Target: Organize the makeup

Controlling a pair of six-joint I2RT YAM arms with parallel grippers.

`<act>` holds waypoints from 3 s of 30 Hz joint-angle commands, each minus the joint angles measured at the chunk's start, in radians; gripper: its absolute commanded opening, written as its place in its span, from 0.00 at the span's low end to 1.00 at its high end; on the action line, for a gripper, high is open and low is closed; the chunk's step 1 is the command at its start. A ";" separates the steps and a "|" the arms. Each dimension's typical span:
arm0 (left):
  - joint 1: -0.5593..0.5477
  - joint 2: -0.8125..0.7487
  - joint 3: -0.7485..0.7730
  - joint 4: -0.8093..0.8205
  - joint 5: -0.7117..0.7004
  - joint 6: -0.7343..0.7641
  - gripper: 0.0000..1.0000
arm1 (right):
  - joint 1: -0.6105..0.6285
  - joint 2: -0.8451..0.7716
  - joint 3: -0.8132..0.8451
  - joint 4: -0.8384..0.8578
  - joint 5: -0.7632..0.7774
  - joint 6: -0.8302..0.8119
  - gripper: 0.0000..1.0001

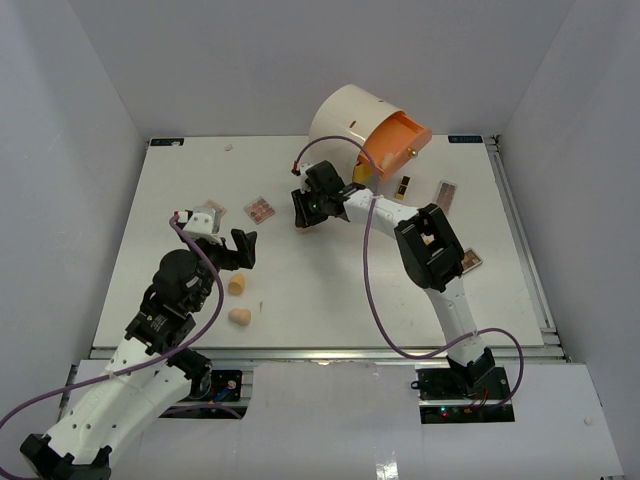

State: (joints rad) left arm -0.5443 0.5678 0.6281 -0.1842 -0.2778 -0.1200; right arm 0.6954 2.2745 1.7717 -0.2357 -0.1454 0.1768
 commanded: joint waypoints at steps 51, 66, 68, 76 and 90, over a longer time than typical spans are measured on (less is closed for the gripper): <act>0.011 -0.005 0.021 -0.004 0.057 0.006 0.98 | -0.481 -0.398 0.133 -0.040 -0.059 -0.469 0.49; 0.011 0.017 0.022 -0.010 0.061 0.003 0.98 | -0.482 -0.480 0.059 -0.044 -0.150 -0.461 0.65; 0.011 0.019 0.021 -0.011 0.060 -0.001 0.98 | -0.482 -0.525 0.026 -0.057 -0.229 -0.479 0.66; 0.011 0.134 0.049 -0.070 0.103 -0.118 0.89 | -0.455 -0.856 -0.465 -0.036 -0.866 -0.487 0.70; 0.038 0.519 0.172 -0.565 0.017 -0.644 0.59 | -0.512 -1.167 -0.915 0.097 -0.901 -0.468 0.73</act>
State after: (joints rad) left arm -0.5243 1.0912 0.7570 -0.5668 -0.1201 -0.5564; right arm 0.2097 1.1566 0.8440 -0.2245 -0.9843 -0.3133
